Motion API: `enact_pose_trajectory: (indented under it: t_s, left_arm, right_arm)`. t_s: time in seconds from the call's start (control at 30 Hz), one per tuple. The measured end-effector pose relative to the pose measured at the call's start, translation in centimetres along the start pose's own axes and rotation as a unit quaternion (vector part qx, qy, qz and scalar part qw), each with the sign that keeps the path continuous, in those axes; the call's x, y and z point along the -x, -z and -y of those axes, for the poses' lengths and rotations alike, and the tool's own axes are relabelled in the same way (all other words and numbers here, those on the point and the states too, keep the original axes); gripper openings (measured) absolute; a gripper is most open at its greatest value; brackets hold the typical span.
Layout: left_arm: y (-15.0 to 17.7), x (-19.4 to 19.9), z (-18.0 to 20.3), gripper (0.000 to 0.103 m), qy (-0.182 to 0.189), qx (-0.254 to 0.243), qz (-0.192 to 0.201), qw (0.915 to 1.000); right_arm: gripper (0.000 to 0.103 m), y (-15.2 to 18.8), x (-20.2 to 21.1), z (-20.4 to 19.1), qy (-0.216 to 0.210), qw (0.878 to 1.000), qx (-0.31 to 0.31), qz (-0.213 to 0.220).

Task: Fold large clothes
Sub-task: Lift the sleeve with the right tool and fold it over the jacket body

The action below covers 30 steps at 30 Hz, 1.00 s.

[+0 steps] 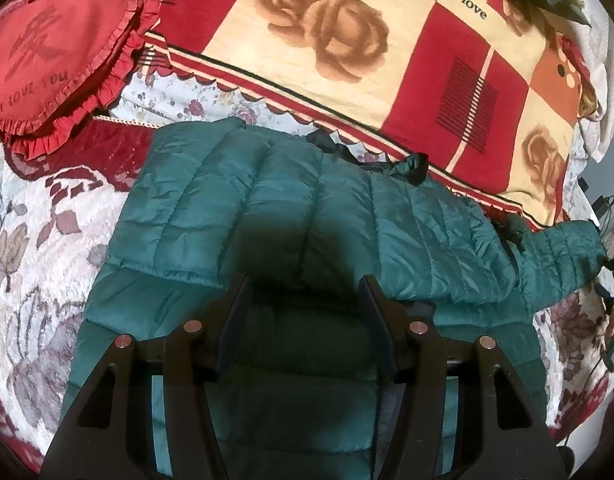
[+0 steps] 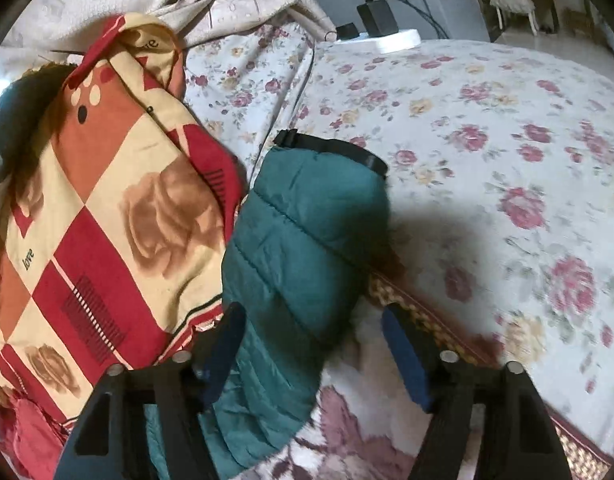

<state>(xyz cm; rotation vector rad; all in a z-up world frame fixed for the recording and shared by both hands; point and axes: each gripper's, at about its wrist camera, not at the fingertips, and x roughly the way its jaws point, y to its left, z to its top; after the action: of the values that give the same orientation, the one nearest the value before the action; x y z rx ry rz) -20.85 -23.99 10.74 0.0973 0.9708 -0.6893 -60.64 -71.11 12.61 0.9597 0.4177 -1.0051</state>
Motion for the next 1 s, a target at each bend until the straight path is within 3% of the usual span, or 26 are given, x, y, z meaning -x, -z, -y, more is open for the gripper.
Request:
enact_pose_trajectory:
  t_s: [0.2,0.27,0.4,0.53,0.67,0.83,1.0]
  left_arm:
    - [0.1,-0.1,-0.4,0.056,-0.013,-0.007,-0.002,0.9999]
    - [0.2,-0.1,-0.9,0.056,-0.012,0.002,-0.005,0.9999]
    - [0.1,0.1,-1.4,0.056,-0.012,0.007,-0.001,0.9999]
    - [0.0,0.3,-1.6,0.056,-0.005,0.014,0.003,0.9999]
    - [-0.1,0.6,-1.6,0.056,-0.001,0.018,0.005,0.9998]
    - [0.0,1.6,-1.7,0.056,0.006,0.021,0.013,0.9997]
    - [-0.2,2.2,-2.6,0.056,0.007,0.033,0.016,0.9993]
  right_arm:
    - [0.052,-0.8,-1.5,-0.5,-0.004,1.000,-0.002,0.005]
    - [0.028,-0.9,-1.9,-0.8,-0.005,1.000,0.005,0.001]
    - [0.010,-0.6,-0.2,-2.6,-0.032,0.999,0.035,0.016]
    - [0.008,0.9,3.0,-6.9,-0.083,0.990,0.110,0.020]
    - [0.008,4.1,5.8,-12.8,-0.135,0.970,0.200,0.012]
    - [0.008,9.4,6.8,-19.6,-0.206,0.944,0.257,-0.030]
    - [0.008,17.5,5.5,-25.5,-0.253,0.909,0.319,-0.094]
